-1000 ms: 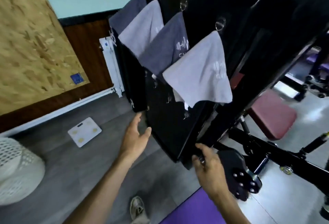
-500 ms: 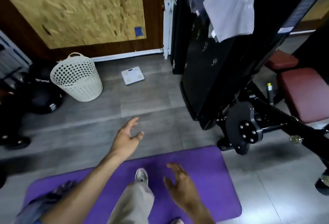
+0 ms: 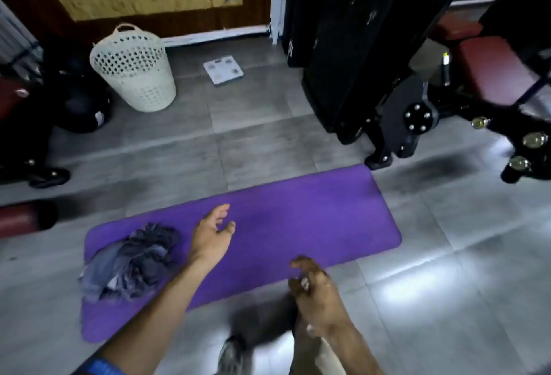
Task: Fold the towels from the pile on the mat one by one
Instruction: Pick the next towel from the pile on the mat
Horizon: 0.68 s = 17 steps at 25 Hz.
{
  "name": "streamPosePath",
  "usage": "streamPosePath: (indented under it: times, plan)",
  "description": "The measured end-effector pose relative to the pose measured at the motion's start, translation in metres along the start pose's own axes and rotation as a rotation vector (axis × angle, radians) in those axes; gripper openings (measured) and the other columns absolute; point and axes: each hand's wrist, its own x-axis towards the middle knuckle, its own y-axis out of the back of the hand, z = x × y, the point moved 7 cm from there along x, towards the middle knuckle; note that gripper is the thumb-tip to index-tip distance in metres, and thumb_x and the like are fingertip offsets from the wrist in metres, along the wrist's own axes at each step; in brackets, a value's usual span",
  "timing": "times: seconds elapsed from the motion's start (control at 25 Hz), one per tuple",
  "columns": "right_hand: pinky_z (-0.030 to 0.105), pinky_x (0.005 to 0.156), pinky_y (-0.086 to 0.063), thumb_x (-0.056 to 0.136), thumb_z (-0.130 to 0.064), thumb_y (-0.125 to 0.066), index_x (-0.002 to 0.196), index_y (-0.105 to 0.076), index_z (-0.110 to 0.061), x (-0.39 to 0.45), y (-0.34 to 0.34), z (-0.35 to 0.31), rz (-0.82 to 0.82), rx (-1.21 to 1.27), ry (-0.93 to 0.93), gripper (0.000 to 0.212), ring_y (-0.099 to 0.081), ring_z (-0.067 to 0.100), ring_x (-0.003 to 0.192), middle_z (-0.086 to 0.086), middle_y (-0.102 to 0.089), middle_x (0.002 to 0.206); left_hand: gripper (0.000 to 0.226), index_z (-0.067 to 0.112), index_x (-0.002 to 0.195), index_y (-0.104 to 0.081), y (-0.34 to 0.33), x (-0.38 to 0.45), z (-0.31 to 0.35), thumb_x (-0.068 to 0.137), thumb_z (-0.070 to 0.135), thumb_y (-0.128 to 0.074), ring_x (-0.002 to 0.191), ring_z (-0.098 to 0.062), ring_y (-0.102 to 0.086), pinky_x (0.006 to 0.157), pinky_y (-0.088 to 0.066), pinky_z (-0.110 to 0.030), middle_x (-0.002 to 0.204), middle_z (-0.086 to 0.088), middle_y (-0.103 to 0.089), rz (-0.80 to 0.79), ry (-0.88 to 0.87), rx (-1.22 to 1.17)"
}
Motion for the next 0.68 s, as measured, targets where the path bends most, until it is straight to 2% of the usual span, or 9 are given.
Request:
streamPosePath:
  times: [0.04,0.12,0.2,0.28,0.4,0.48,0.56,0.68]
  plan:
    - [0.026,0.098,-0.045,0.085,-0.033,-0.055,0.115,-0.057,-0.049,-0.027,-0.021,-0.001,-0.018,0.005,-0.017,0.035,-0.063,0.019,0.102,-0.021,-0.057,0.119,0.039,0.008,0.123,-0.061,0.013,-0.026,-0.023,0.085,-0.001,-0.066,0.094,-0.023,-0.062,0.091,-0.047,-0.030,0.105,-0.010,-0.065,-0.012,0.022,-0.013]
    - [0.020,0.101,-0.041,0.085,-0.031,-0.055,0.119,-0.061,-0.028,-0.081,-0.054,-0.009,-0.043,-0.001,-0.026,0.034,-0.057,0.012,0.114,-0.012,-0.057,0.128,0.039,0.008,0.123,-0.062,0.039,-0.073,-0.066,0.086,-0.001,-0.066,0.089,-0.021,-0.060,0.088,-0.046,-0.029,0.104,-0.010,-0.064,-0.028,0.052,-0.038]
    - [0.019,0.096,-0.042,0.085,-0.029,-0.056,0.112,-0.059,-0.032,-0.129,-0.084,-0.011,-0.063,0.017,-0.031,0.028,-0.057,0.006,0.112,-0.012,-0.058,0.128,0.038,0.010,0.122,-0.063,0.059,-0.116,-0.110,0.086,-0.001,-0.066,0.088,-0.021,-0.059,0.088,-0.046,-0.030,0.105,-0.013,-0.065,-0.021,0.100,-0.057]
    - [0.017,0.094,-0.043,0.089,-0.019,-0.060,0.109,-0.056,-0.037,-0.170,-0.114,-0.006,-0.087,0.005,-0.020,0.027,-0.058,0.005,0.113,-0.015,-0.059,0.125,0.037,0.013,0.119,-0.064,0.073,-0.162,-0.153,0.085,-0.001,-0.067,0.087,-0.021,-0.059,0.088,-0.047,-0.033,0.105,-0.014,-0.067,-0.019,0.141,-0.059]
    - [0.013,0.091,-0.042,0.092,-0.015,-0.060,0.118,-0.060,-0.025,-0.224,-0.156,0.014,-0.114,0.003,-0.041,0.028,-0.058,0.006,0.107,-0.012,-0.060,0.125,0.037,0.018,0.116,-0.064,0.090,-0.229,-0.204,0.084,-0.001,-0.067,0.088,-0.020,-0.060,0.089,-0.048,-0.033,0.103,-0.009,-0.067,-0.018,0.182,-0.073]
    - [0.010,0.084,-0.041,0.092,-0.014,-0.060,0.120,-0.061,-0.021,-0.262,-0.185,0.028,-0.133,-0.007,-0.037,0.029,-0.057,0.008,0.097,-0.009,-0.061,0.123,0.036,0.016,0.114,-0.063,0.100,-0.277,-0.234,0.084,-0.005,-0.064,0.089,-0.020,-0.060,0.086,-0.047,-0.026,0.100,-0.007,-0.065,-0.023,0.183,-0.063]
    - [0.002,0.077,-0.037,0.091,-0.011,-0.060,0.118,-0.063,-0.019,-0.299,-0.216,0.044,-0.154,0.022,-0.066,0.028,-0.057,0.009,0.095,-0.008,-0.062,0.120,0.036,0.018,0.109,-0.062,0.111,-0.315,-0.265,0.083,-0.008,-0.063,0.088,-0.020,-0.059,0.081,-0.044,-0.019,0.097,-0.006,-0.065,-0.023,0.195,-0.035]
    - [-0.002,0.072,-0.034,0.092,-0.009,-0.060,0.116,-0.063,-0.019,-0.338,-0.246,0.046,-0.154,0.086,-0.104,0.027,-0.054,0.002,0.091,-0.011,-0.061,0.113,0.036,0.013,0.110,-0.063,0.129,-0.349,-0.291,0.084,-0.010,-0.061,0.086,-0.019,-0.058,0.073,-0.043,-0.005,0.094,-0.006,-0.063,-0.028,0.220,-0.023]
